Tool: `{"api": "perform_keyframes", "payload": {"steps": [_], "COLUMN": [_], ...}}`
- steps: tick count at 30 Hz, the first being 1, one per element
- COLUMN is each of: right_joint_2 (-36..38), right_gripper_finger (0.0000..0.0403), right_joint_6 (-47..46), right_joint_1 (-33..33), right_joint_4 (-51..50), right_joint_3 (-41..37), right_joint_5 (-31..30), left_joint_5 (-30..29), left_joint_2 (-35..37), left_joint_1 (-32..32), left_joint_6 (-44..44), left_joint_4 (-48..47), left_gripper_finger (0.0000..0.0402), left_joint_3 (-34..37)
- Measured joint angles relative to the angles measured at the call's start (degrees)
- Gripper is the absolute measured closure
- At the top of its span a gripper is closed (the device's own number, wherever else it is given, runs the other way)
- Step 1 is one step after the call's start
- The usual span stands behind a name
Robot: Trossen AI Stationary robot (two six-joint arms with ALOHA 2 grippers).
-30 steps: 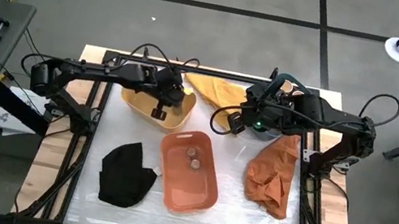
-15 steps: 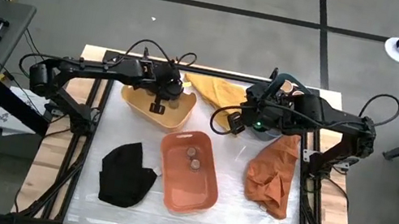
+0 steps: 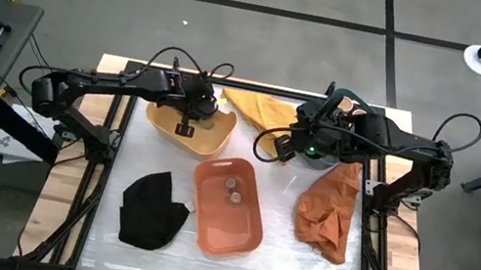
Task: Sort spices by type
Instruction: Put the green seasoning bottle into the yellow bin, then return to Home Position
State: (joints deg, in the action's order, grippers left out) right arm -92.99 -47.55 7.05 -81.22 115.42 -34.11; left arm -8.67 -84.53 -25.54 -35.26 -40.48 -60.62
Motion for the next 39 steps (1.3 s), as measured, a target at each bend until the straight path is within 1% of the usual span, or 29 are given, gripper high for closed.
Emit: {"api": "perform_keyframes", "payload": {"steps": [9, 21, 25, 26, 28, 32, 34, 35, 36, 39], "right_joint_2": [0.0, 0.0, 0.0, 0.0, 0.0, 0.0, 0.0, 0.0, 0.0, 0.0], "right_gripper_finger": [0.0403, 0.0403, 0.0403, 0.0403, 0.0403, 0.0403, 0.0403, 0.0403, 0.0403, 0.0403], "right_joint_6": [0.0, 0.0, 0.0, 0.2, 0.9, 1.5, 1.6, 2.1, 2.5, 3.1], "right_joint_1": [0.0, 0.0, 0.0, 0.0, 0.0, 0.0, 0.0, 0.0, 0.0, 0.1], "right_joint_4": [0.0, 0.0, 0.0, 0.0, 0.0, -1.5, -3.5, -4.7, -5.8, -8.4], "right_joint_3": [0.0, 0.0, 0.0, 0.0, 0.0, 0.0, 0.0, 0.0, 0.0, 0.0], "right_joint_5": [0.0, 0.0, 0.0, -0.2, -0.4, -0.4, 0.8, 1.7, 2.5, 2.9], "left_joint_5": [0.2, 0.4, 1.4, 2.5, 7.1, 23.0, 29.5, 30.8, 30.8, 28.0], "left_joint_2": [1.7, 1.9, 3.3, 4.1, 6.0, 12.1, 16.2, 18.5, 21.0, 28.5], "left_joint_1": [0.0, 0.0, 0.5, 0.6, 0.9, 1.1, 1.7, 2.4, 3.4, 6.6], "left_joint_6": [0.4, 2.1, 3.6, 4.7, 7.3, 16.0, 22.0, 24.6, 27.1, 34.8], "left_joint_4": [-0.3, 0.2, -1.5, -1.7, -2.2, -0.9, 3.2, 5.6, 8.2, 19.8], "left_gripper_finger": [0.0402, 0.0402, 0.0401, 0.0402, 0.0402, 0.0401, 0.0402, 0.0402, 0.0401, 0.0402], "left_joint_3": [0.1, 0.0, -0.4, -0.9, -1.6, -1.8, -1.0, -0.2, 0.9, 5.6]}}
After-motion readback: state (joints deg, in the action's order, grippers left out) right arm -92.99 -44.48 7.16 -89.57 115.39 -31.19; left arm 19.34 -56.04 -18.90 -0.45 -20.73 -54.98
